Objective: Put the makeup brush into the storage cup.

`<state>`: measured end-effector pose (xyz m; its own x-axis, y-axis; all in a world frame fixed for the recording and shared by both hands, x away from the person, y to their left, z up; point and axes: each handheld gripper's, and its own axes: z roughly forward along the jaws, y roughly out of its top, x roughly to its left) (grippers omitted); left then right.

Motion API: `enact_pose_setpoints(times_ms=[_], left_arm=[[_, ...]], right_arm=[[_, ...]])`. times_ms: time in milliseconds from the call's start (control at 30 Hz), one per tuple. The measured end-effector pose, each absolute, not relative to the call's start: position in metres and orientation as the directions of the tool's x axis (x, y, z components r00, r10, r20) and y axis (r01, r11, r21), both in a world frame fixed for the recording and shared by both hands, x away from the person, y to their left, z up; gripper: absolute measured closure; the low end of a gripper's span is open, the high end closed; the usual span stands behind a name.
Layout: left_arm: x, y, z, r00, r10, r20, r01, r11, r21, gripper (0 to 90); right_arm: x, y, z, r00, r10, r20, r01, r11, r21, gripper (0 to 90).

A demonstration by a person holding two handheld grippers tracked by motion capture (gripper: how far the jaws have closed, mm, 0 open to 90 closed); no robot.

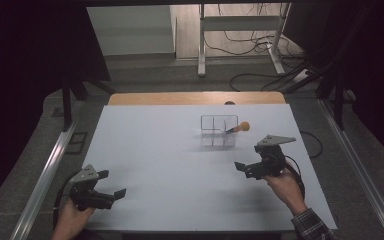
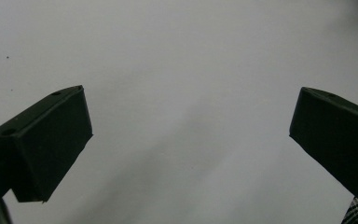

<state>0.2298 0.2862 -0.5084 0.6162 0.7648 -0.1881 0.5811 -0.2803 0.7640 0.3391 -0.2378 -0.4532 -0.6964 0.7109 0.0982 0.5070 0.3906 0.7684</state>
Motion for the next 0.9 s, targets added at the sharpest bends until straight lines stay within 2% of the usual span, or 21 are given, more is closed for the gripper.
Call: enact_pose_setpoints(times_ms=[67, 900], left_arm=[[0.23, 0.287, -0.509, 0.613, 0.76, -0.217, 0.593, -0.26, 0.762, 0.0], [0.229, 0.29, -0.504, 0.617, 0.758, -0.21, 0.561, -0.237, 0.793, 0.0]], right_arm=[[0.337, -0.239, -0.454, -0.696, 0.712, 0.099, 0.508, 0.39, 0.768, 0.0], [0.315, -0.25, -0.458, -0.697, 0.711, 0.098, 0.514, 0.399, 0.759, 0.0]])
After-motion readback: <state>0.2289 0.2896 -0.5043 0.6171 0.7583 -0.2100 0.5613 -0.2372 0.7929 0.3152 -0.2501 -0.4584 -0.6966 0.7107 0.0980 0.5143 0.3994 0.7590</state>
